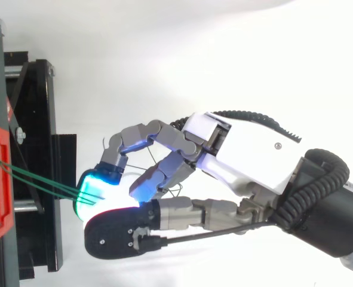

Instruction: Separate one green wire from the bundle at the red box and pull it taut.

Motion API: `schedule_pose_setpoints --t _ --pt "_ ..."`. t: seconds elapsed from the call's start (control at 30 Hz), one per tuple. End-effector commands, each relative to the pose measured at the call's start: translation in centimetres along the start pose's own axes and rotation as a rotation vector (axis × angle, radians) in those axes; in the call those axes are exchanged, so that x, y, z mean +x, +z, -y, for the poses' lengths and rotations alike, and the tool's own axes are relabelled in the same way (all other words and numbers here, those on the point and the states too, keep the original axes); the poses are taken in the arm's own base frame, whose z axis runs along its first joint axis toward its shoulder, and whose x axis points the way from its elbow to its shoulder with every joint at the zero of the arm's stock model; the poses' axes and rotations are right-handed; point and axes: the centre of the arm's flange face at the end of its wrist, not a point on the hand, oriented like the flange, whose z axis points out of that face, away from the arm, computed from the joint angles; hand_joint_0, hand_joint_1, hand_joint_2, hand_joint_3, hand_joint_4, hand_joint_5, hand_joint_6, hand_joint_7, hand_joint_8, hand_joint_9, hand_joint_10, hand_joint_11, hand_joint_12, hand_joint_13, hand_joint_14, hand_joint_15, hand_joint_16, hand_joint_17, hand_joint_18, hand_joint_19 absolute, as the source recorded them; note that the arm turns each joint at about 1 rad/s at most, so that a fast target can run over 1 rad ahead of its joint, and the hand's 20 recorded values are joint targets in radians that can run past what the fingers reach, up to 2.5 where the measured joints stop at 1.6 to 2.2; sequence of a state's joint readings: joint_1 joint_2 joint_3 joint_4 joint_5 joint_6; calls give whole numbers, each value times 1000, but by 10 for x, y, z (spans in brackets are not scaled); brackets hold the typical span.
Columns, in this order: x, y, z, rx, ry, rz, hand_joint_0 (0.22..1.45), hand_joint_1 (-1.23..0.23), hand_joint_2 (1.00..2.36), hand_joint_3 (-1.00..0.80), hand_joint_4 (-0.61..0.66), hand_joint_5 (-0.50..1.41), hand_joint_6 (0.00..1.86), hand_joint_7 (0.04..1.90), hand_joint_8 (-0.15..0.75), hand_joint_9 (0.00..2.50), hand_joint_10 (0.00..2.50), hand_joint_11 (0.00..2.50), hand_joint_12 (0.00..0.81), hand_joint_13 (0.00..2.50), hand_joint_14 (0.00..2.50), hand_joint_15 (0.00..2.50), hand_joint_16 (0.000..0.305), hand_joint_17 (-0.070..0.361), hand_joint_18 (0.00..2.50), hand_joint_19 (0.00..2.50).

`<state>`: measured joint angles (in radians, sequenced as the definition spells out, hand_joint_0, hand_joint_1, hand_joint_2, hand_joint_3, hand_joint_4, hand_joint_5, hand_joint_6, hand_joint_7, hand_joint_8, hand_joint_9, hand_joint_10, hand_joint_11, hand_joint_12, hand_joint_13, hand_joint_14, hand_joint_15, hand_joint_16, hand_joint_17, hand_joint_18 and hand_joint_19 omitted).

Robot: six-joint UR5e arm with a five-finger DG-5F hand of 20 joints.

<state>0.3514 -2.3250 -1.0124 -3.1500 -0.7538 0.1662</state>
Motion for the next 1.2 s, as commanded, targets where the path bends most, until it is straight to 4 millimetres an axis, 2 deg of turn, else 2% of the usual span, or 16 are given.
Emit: schedule_pose_setpoints --t 0.0,0.1,0.17,0.23,0.43,0.7,0.93,1.03,1.17 --pt "1 -1 1 3 -15 0 546 -601 1000 -500 124 -209 898 896 286 1266 23 1026 393 1124 19 522 53 119 847 469" --pt "2 -1 1 -1 -23 -3 576 -602 1002 -479 117 -206 896 921 279 1283 22 1041 385 1118 20 530 52 116 840 476" --pt "4 -1 -1 -10 -22 -4 608 -637 1014 -322 92 -199 914 946 281 1288 24 1050 383 1126 20 525 51 114 837 472" --pt "4 -1 -1 -10 -22 -4 602 -651 1017 -263 72 -199 918 964 286 1290 22 1049 386 1123 20 526 51 114 840 472" --pt "4 -1 0 -9 -21 -4 610 -720 1018 -177 10 -202 932 952 288 1262 21 1043 386 1118 20 527 52 116 850 465" --pt "4 -1 1 -7 -19 -5 652 -808 1018 -237 -20 -210 931 946 270 1226 22 1041 370 1111 22 543 50 112 841 471" --pt "4 -1 1 -7 -18 -8 712 -874 1007 -417 -13 -210 929 948 250 1227 24 1050 358 1118 21 552 48 108 861 469" --pt "5 -1 1 -9 -16 -10 733 -862 1001 -490 0 -208 928 935 248 1233 21 1056 353 1122 22 552 47 107 866 466" --pt "5 -1 0 -10 -14 -10 729 -857 1000 -500 30 -206 925 930 245 1237 22 1050 354 1126 23 552 47 106 871 474"
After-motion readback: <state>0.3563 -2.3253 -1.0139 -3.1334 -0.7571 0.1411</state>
